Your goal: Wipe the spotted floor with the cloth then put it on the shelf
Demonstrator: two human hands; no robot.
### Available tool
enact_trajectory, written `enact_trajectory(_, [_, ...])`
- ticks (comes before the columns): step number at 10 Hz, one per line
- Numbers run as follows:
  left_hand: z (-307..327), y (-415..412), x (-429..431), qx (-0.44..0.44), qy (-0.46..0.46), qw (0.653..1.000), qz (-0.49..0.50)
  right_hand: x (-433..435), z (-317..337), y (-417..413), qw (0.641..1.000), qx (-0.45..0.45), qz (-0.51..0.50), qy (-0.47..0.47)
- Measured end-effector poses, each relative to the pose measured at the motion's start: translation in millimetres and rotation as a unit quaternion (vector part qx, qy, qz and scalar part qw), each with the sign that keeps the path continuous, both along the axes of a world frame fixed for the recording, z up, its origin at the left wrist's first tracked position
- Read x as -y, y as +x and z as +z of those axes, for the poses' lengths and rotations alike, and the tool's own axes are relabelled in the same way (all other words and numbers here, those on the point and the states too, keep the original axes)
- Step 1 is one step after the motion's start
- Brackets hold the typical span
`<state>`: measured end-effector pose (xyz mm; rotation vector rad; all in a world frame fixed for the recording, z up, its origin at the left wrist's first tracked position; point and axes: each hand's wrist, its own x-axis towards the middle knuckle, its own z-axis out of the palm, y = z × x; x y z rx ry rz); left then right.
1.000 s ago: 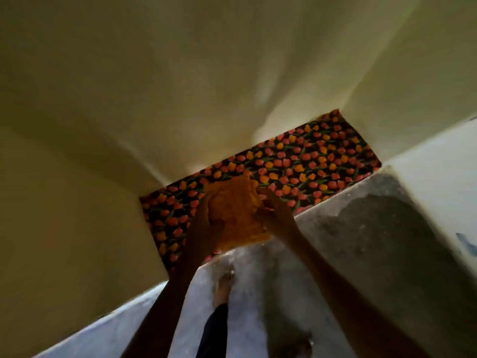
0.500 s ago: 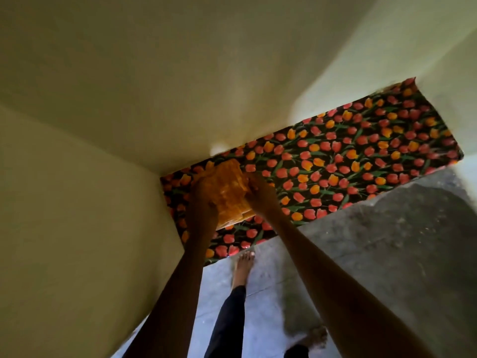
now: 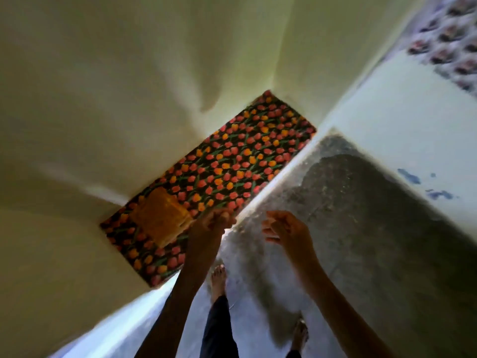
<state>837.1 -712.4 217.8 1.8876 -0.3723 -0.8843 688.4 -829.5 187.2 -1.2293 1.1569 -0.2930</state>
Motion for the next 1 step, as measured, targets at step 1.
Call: enact_trajectory(1, [20.9,-64.9,19.1,0.027,-0.032,0.995,-0.092,9.5,40.5,-81.2,0.999,0.012,-0.023,-0.031])
